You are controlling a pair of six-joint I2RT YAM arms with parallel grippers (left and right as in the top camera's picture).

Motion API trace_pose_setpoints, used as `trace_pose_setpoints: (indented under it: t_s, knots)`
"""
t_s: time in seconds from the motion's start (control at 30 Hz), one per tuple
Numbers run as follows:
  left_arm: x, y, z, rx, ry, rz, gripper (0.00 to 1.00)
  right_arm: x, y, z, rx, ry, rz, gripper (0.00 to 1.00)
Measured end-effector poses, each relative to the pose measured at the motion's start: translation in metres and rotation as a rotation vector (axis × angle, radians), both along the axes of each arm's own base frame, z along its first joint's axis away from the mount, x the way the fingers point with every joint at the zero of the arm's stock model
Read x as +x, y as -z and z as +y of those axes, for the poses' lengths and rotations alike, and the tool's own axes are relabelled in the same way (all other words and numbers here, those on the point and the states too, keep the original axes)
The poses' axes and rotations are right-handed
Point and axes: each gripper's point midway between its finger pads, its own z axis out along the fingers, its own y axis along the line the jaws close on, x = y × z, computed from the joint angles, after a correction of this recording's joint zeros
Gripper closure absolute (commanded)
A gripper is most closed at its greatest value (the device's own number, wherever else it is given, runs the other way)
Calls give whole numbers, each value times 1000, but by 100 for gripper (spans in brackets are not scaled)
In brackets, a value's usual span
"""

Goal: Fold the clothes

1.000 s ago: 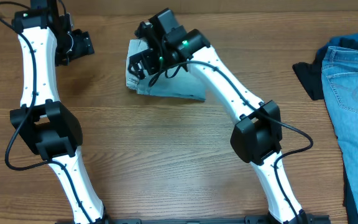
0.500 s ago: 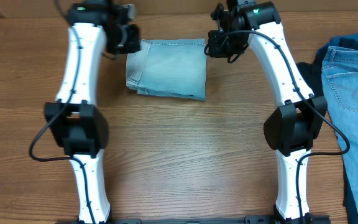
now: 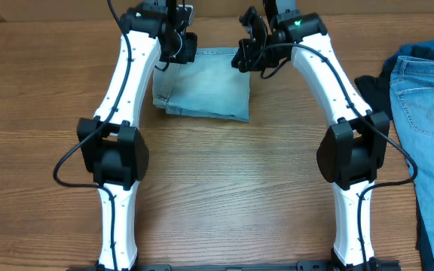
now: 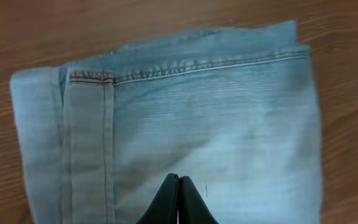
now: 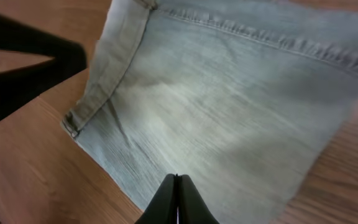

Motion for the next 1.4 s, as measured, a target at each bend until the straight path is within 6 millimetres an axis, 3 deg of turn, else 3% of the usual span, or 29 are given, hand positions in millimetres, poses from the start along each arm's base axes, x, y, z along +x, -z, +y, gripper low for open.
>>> trace_pose_setpoints:
  t_s: [0.27, 0.43, 0.6, 0.7, 0.93, 1.07, 1.17, 1.3, 1.4]
  knots:
    - [5, 71, 1, 39, 36, 90, 96, -5, 38, 21, 125, -63, 0, 96]
    - [2, 115, 7, 72, 47, 155, 96, -22, 72, 34, 141, -79, 38, 96]
    - [3, 122, 12, 58, 47, 172, 96, -34, 111, 34, 128, 49, 145, 96]
    - [3, 122, 13, 45, 46, 176, 96, -40, 124, 30, 135, 128, 216, 96]
    - [6, 115, 14, 55, 42, 169, 96, -38, 119, 30, 149, 186, 242, 96]
    - [15, 88, 28, 84, 4, 131, 96, -37, 114, 33, 168, 172, 241, 96]
    - [18, 59, 36, 80, -38, 97, 96, -31, 99, 38, 194, 144, 212, 96]
    - [0, 24, 41, 81, -66, 117, 96, -18, 82, 44, 213, 96, 129, 96]
    - [-13, 13, 39, 83, -70, 142, 96, -13, 84, 40, 176, 98, 88, 96]
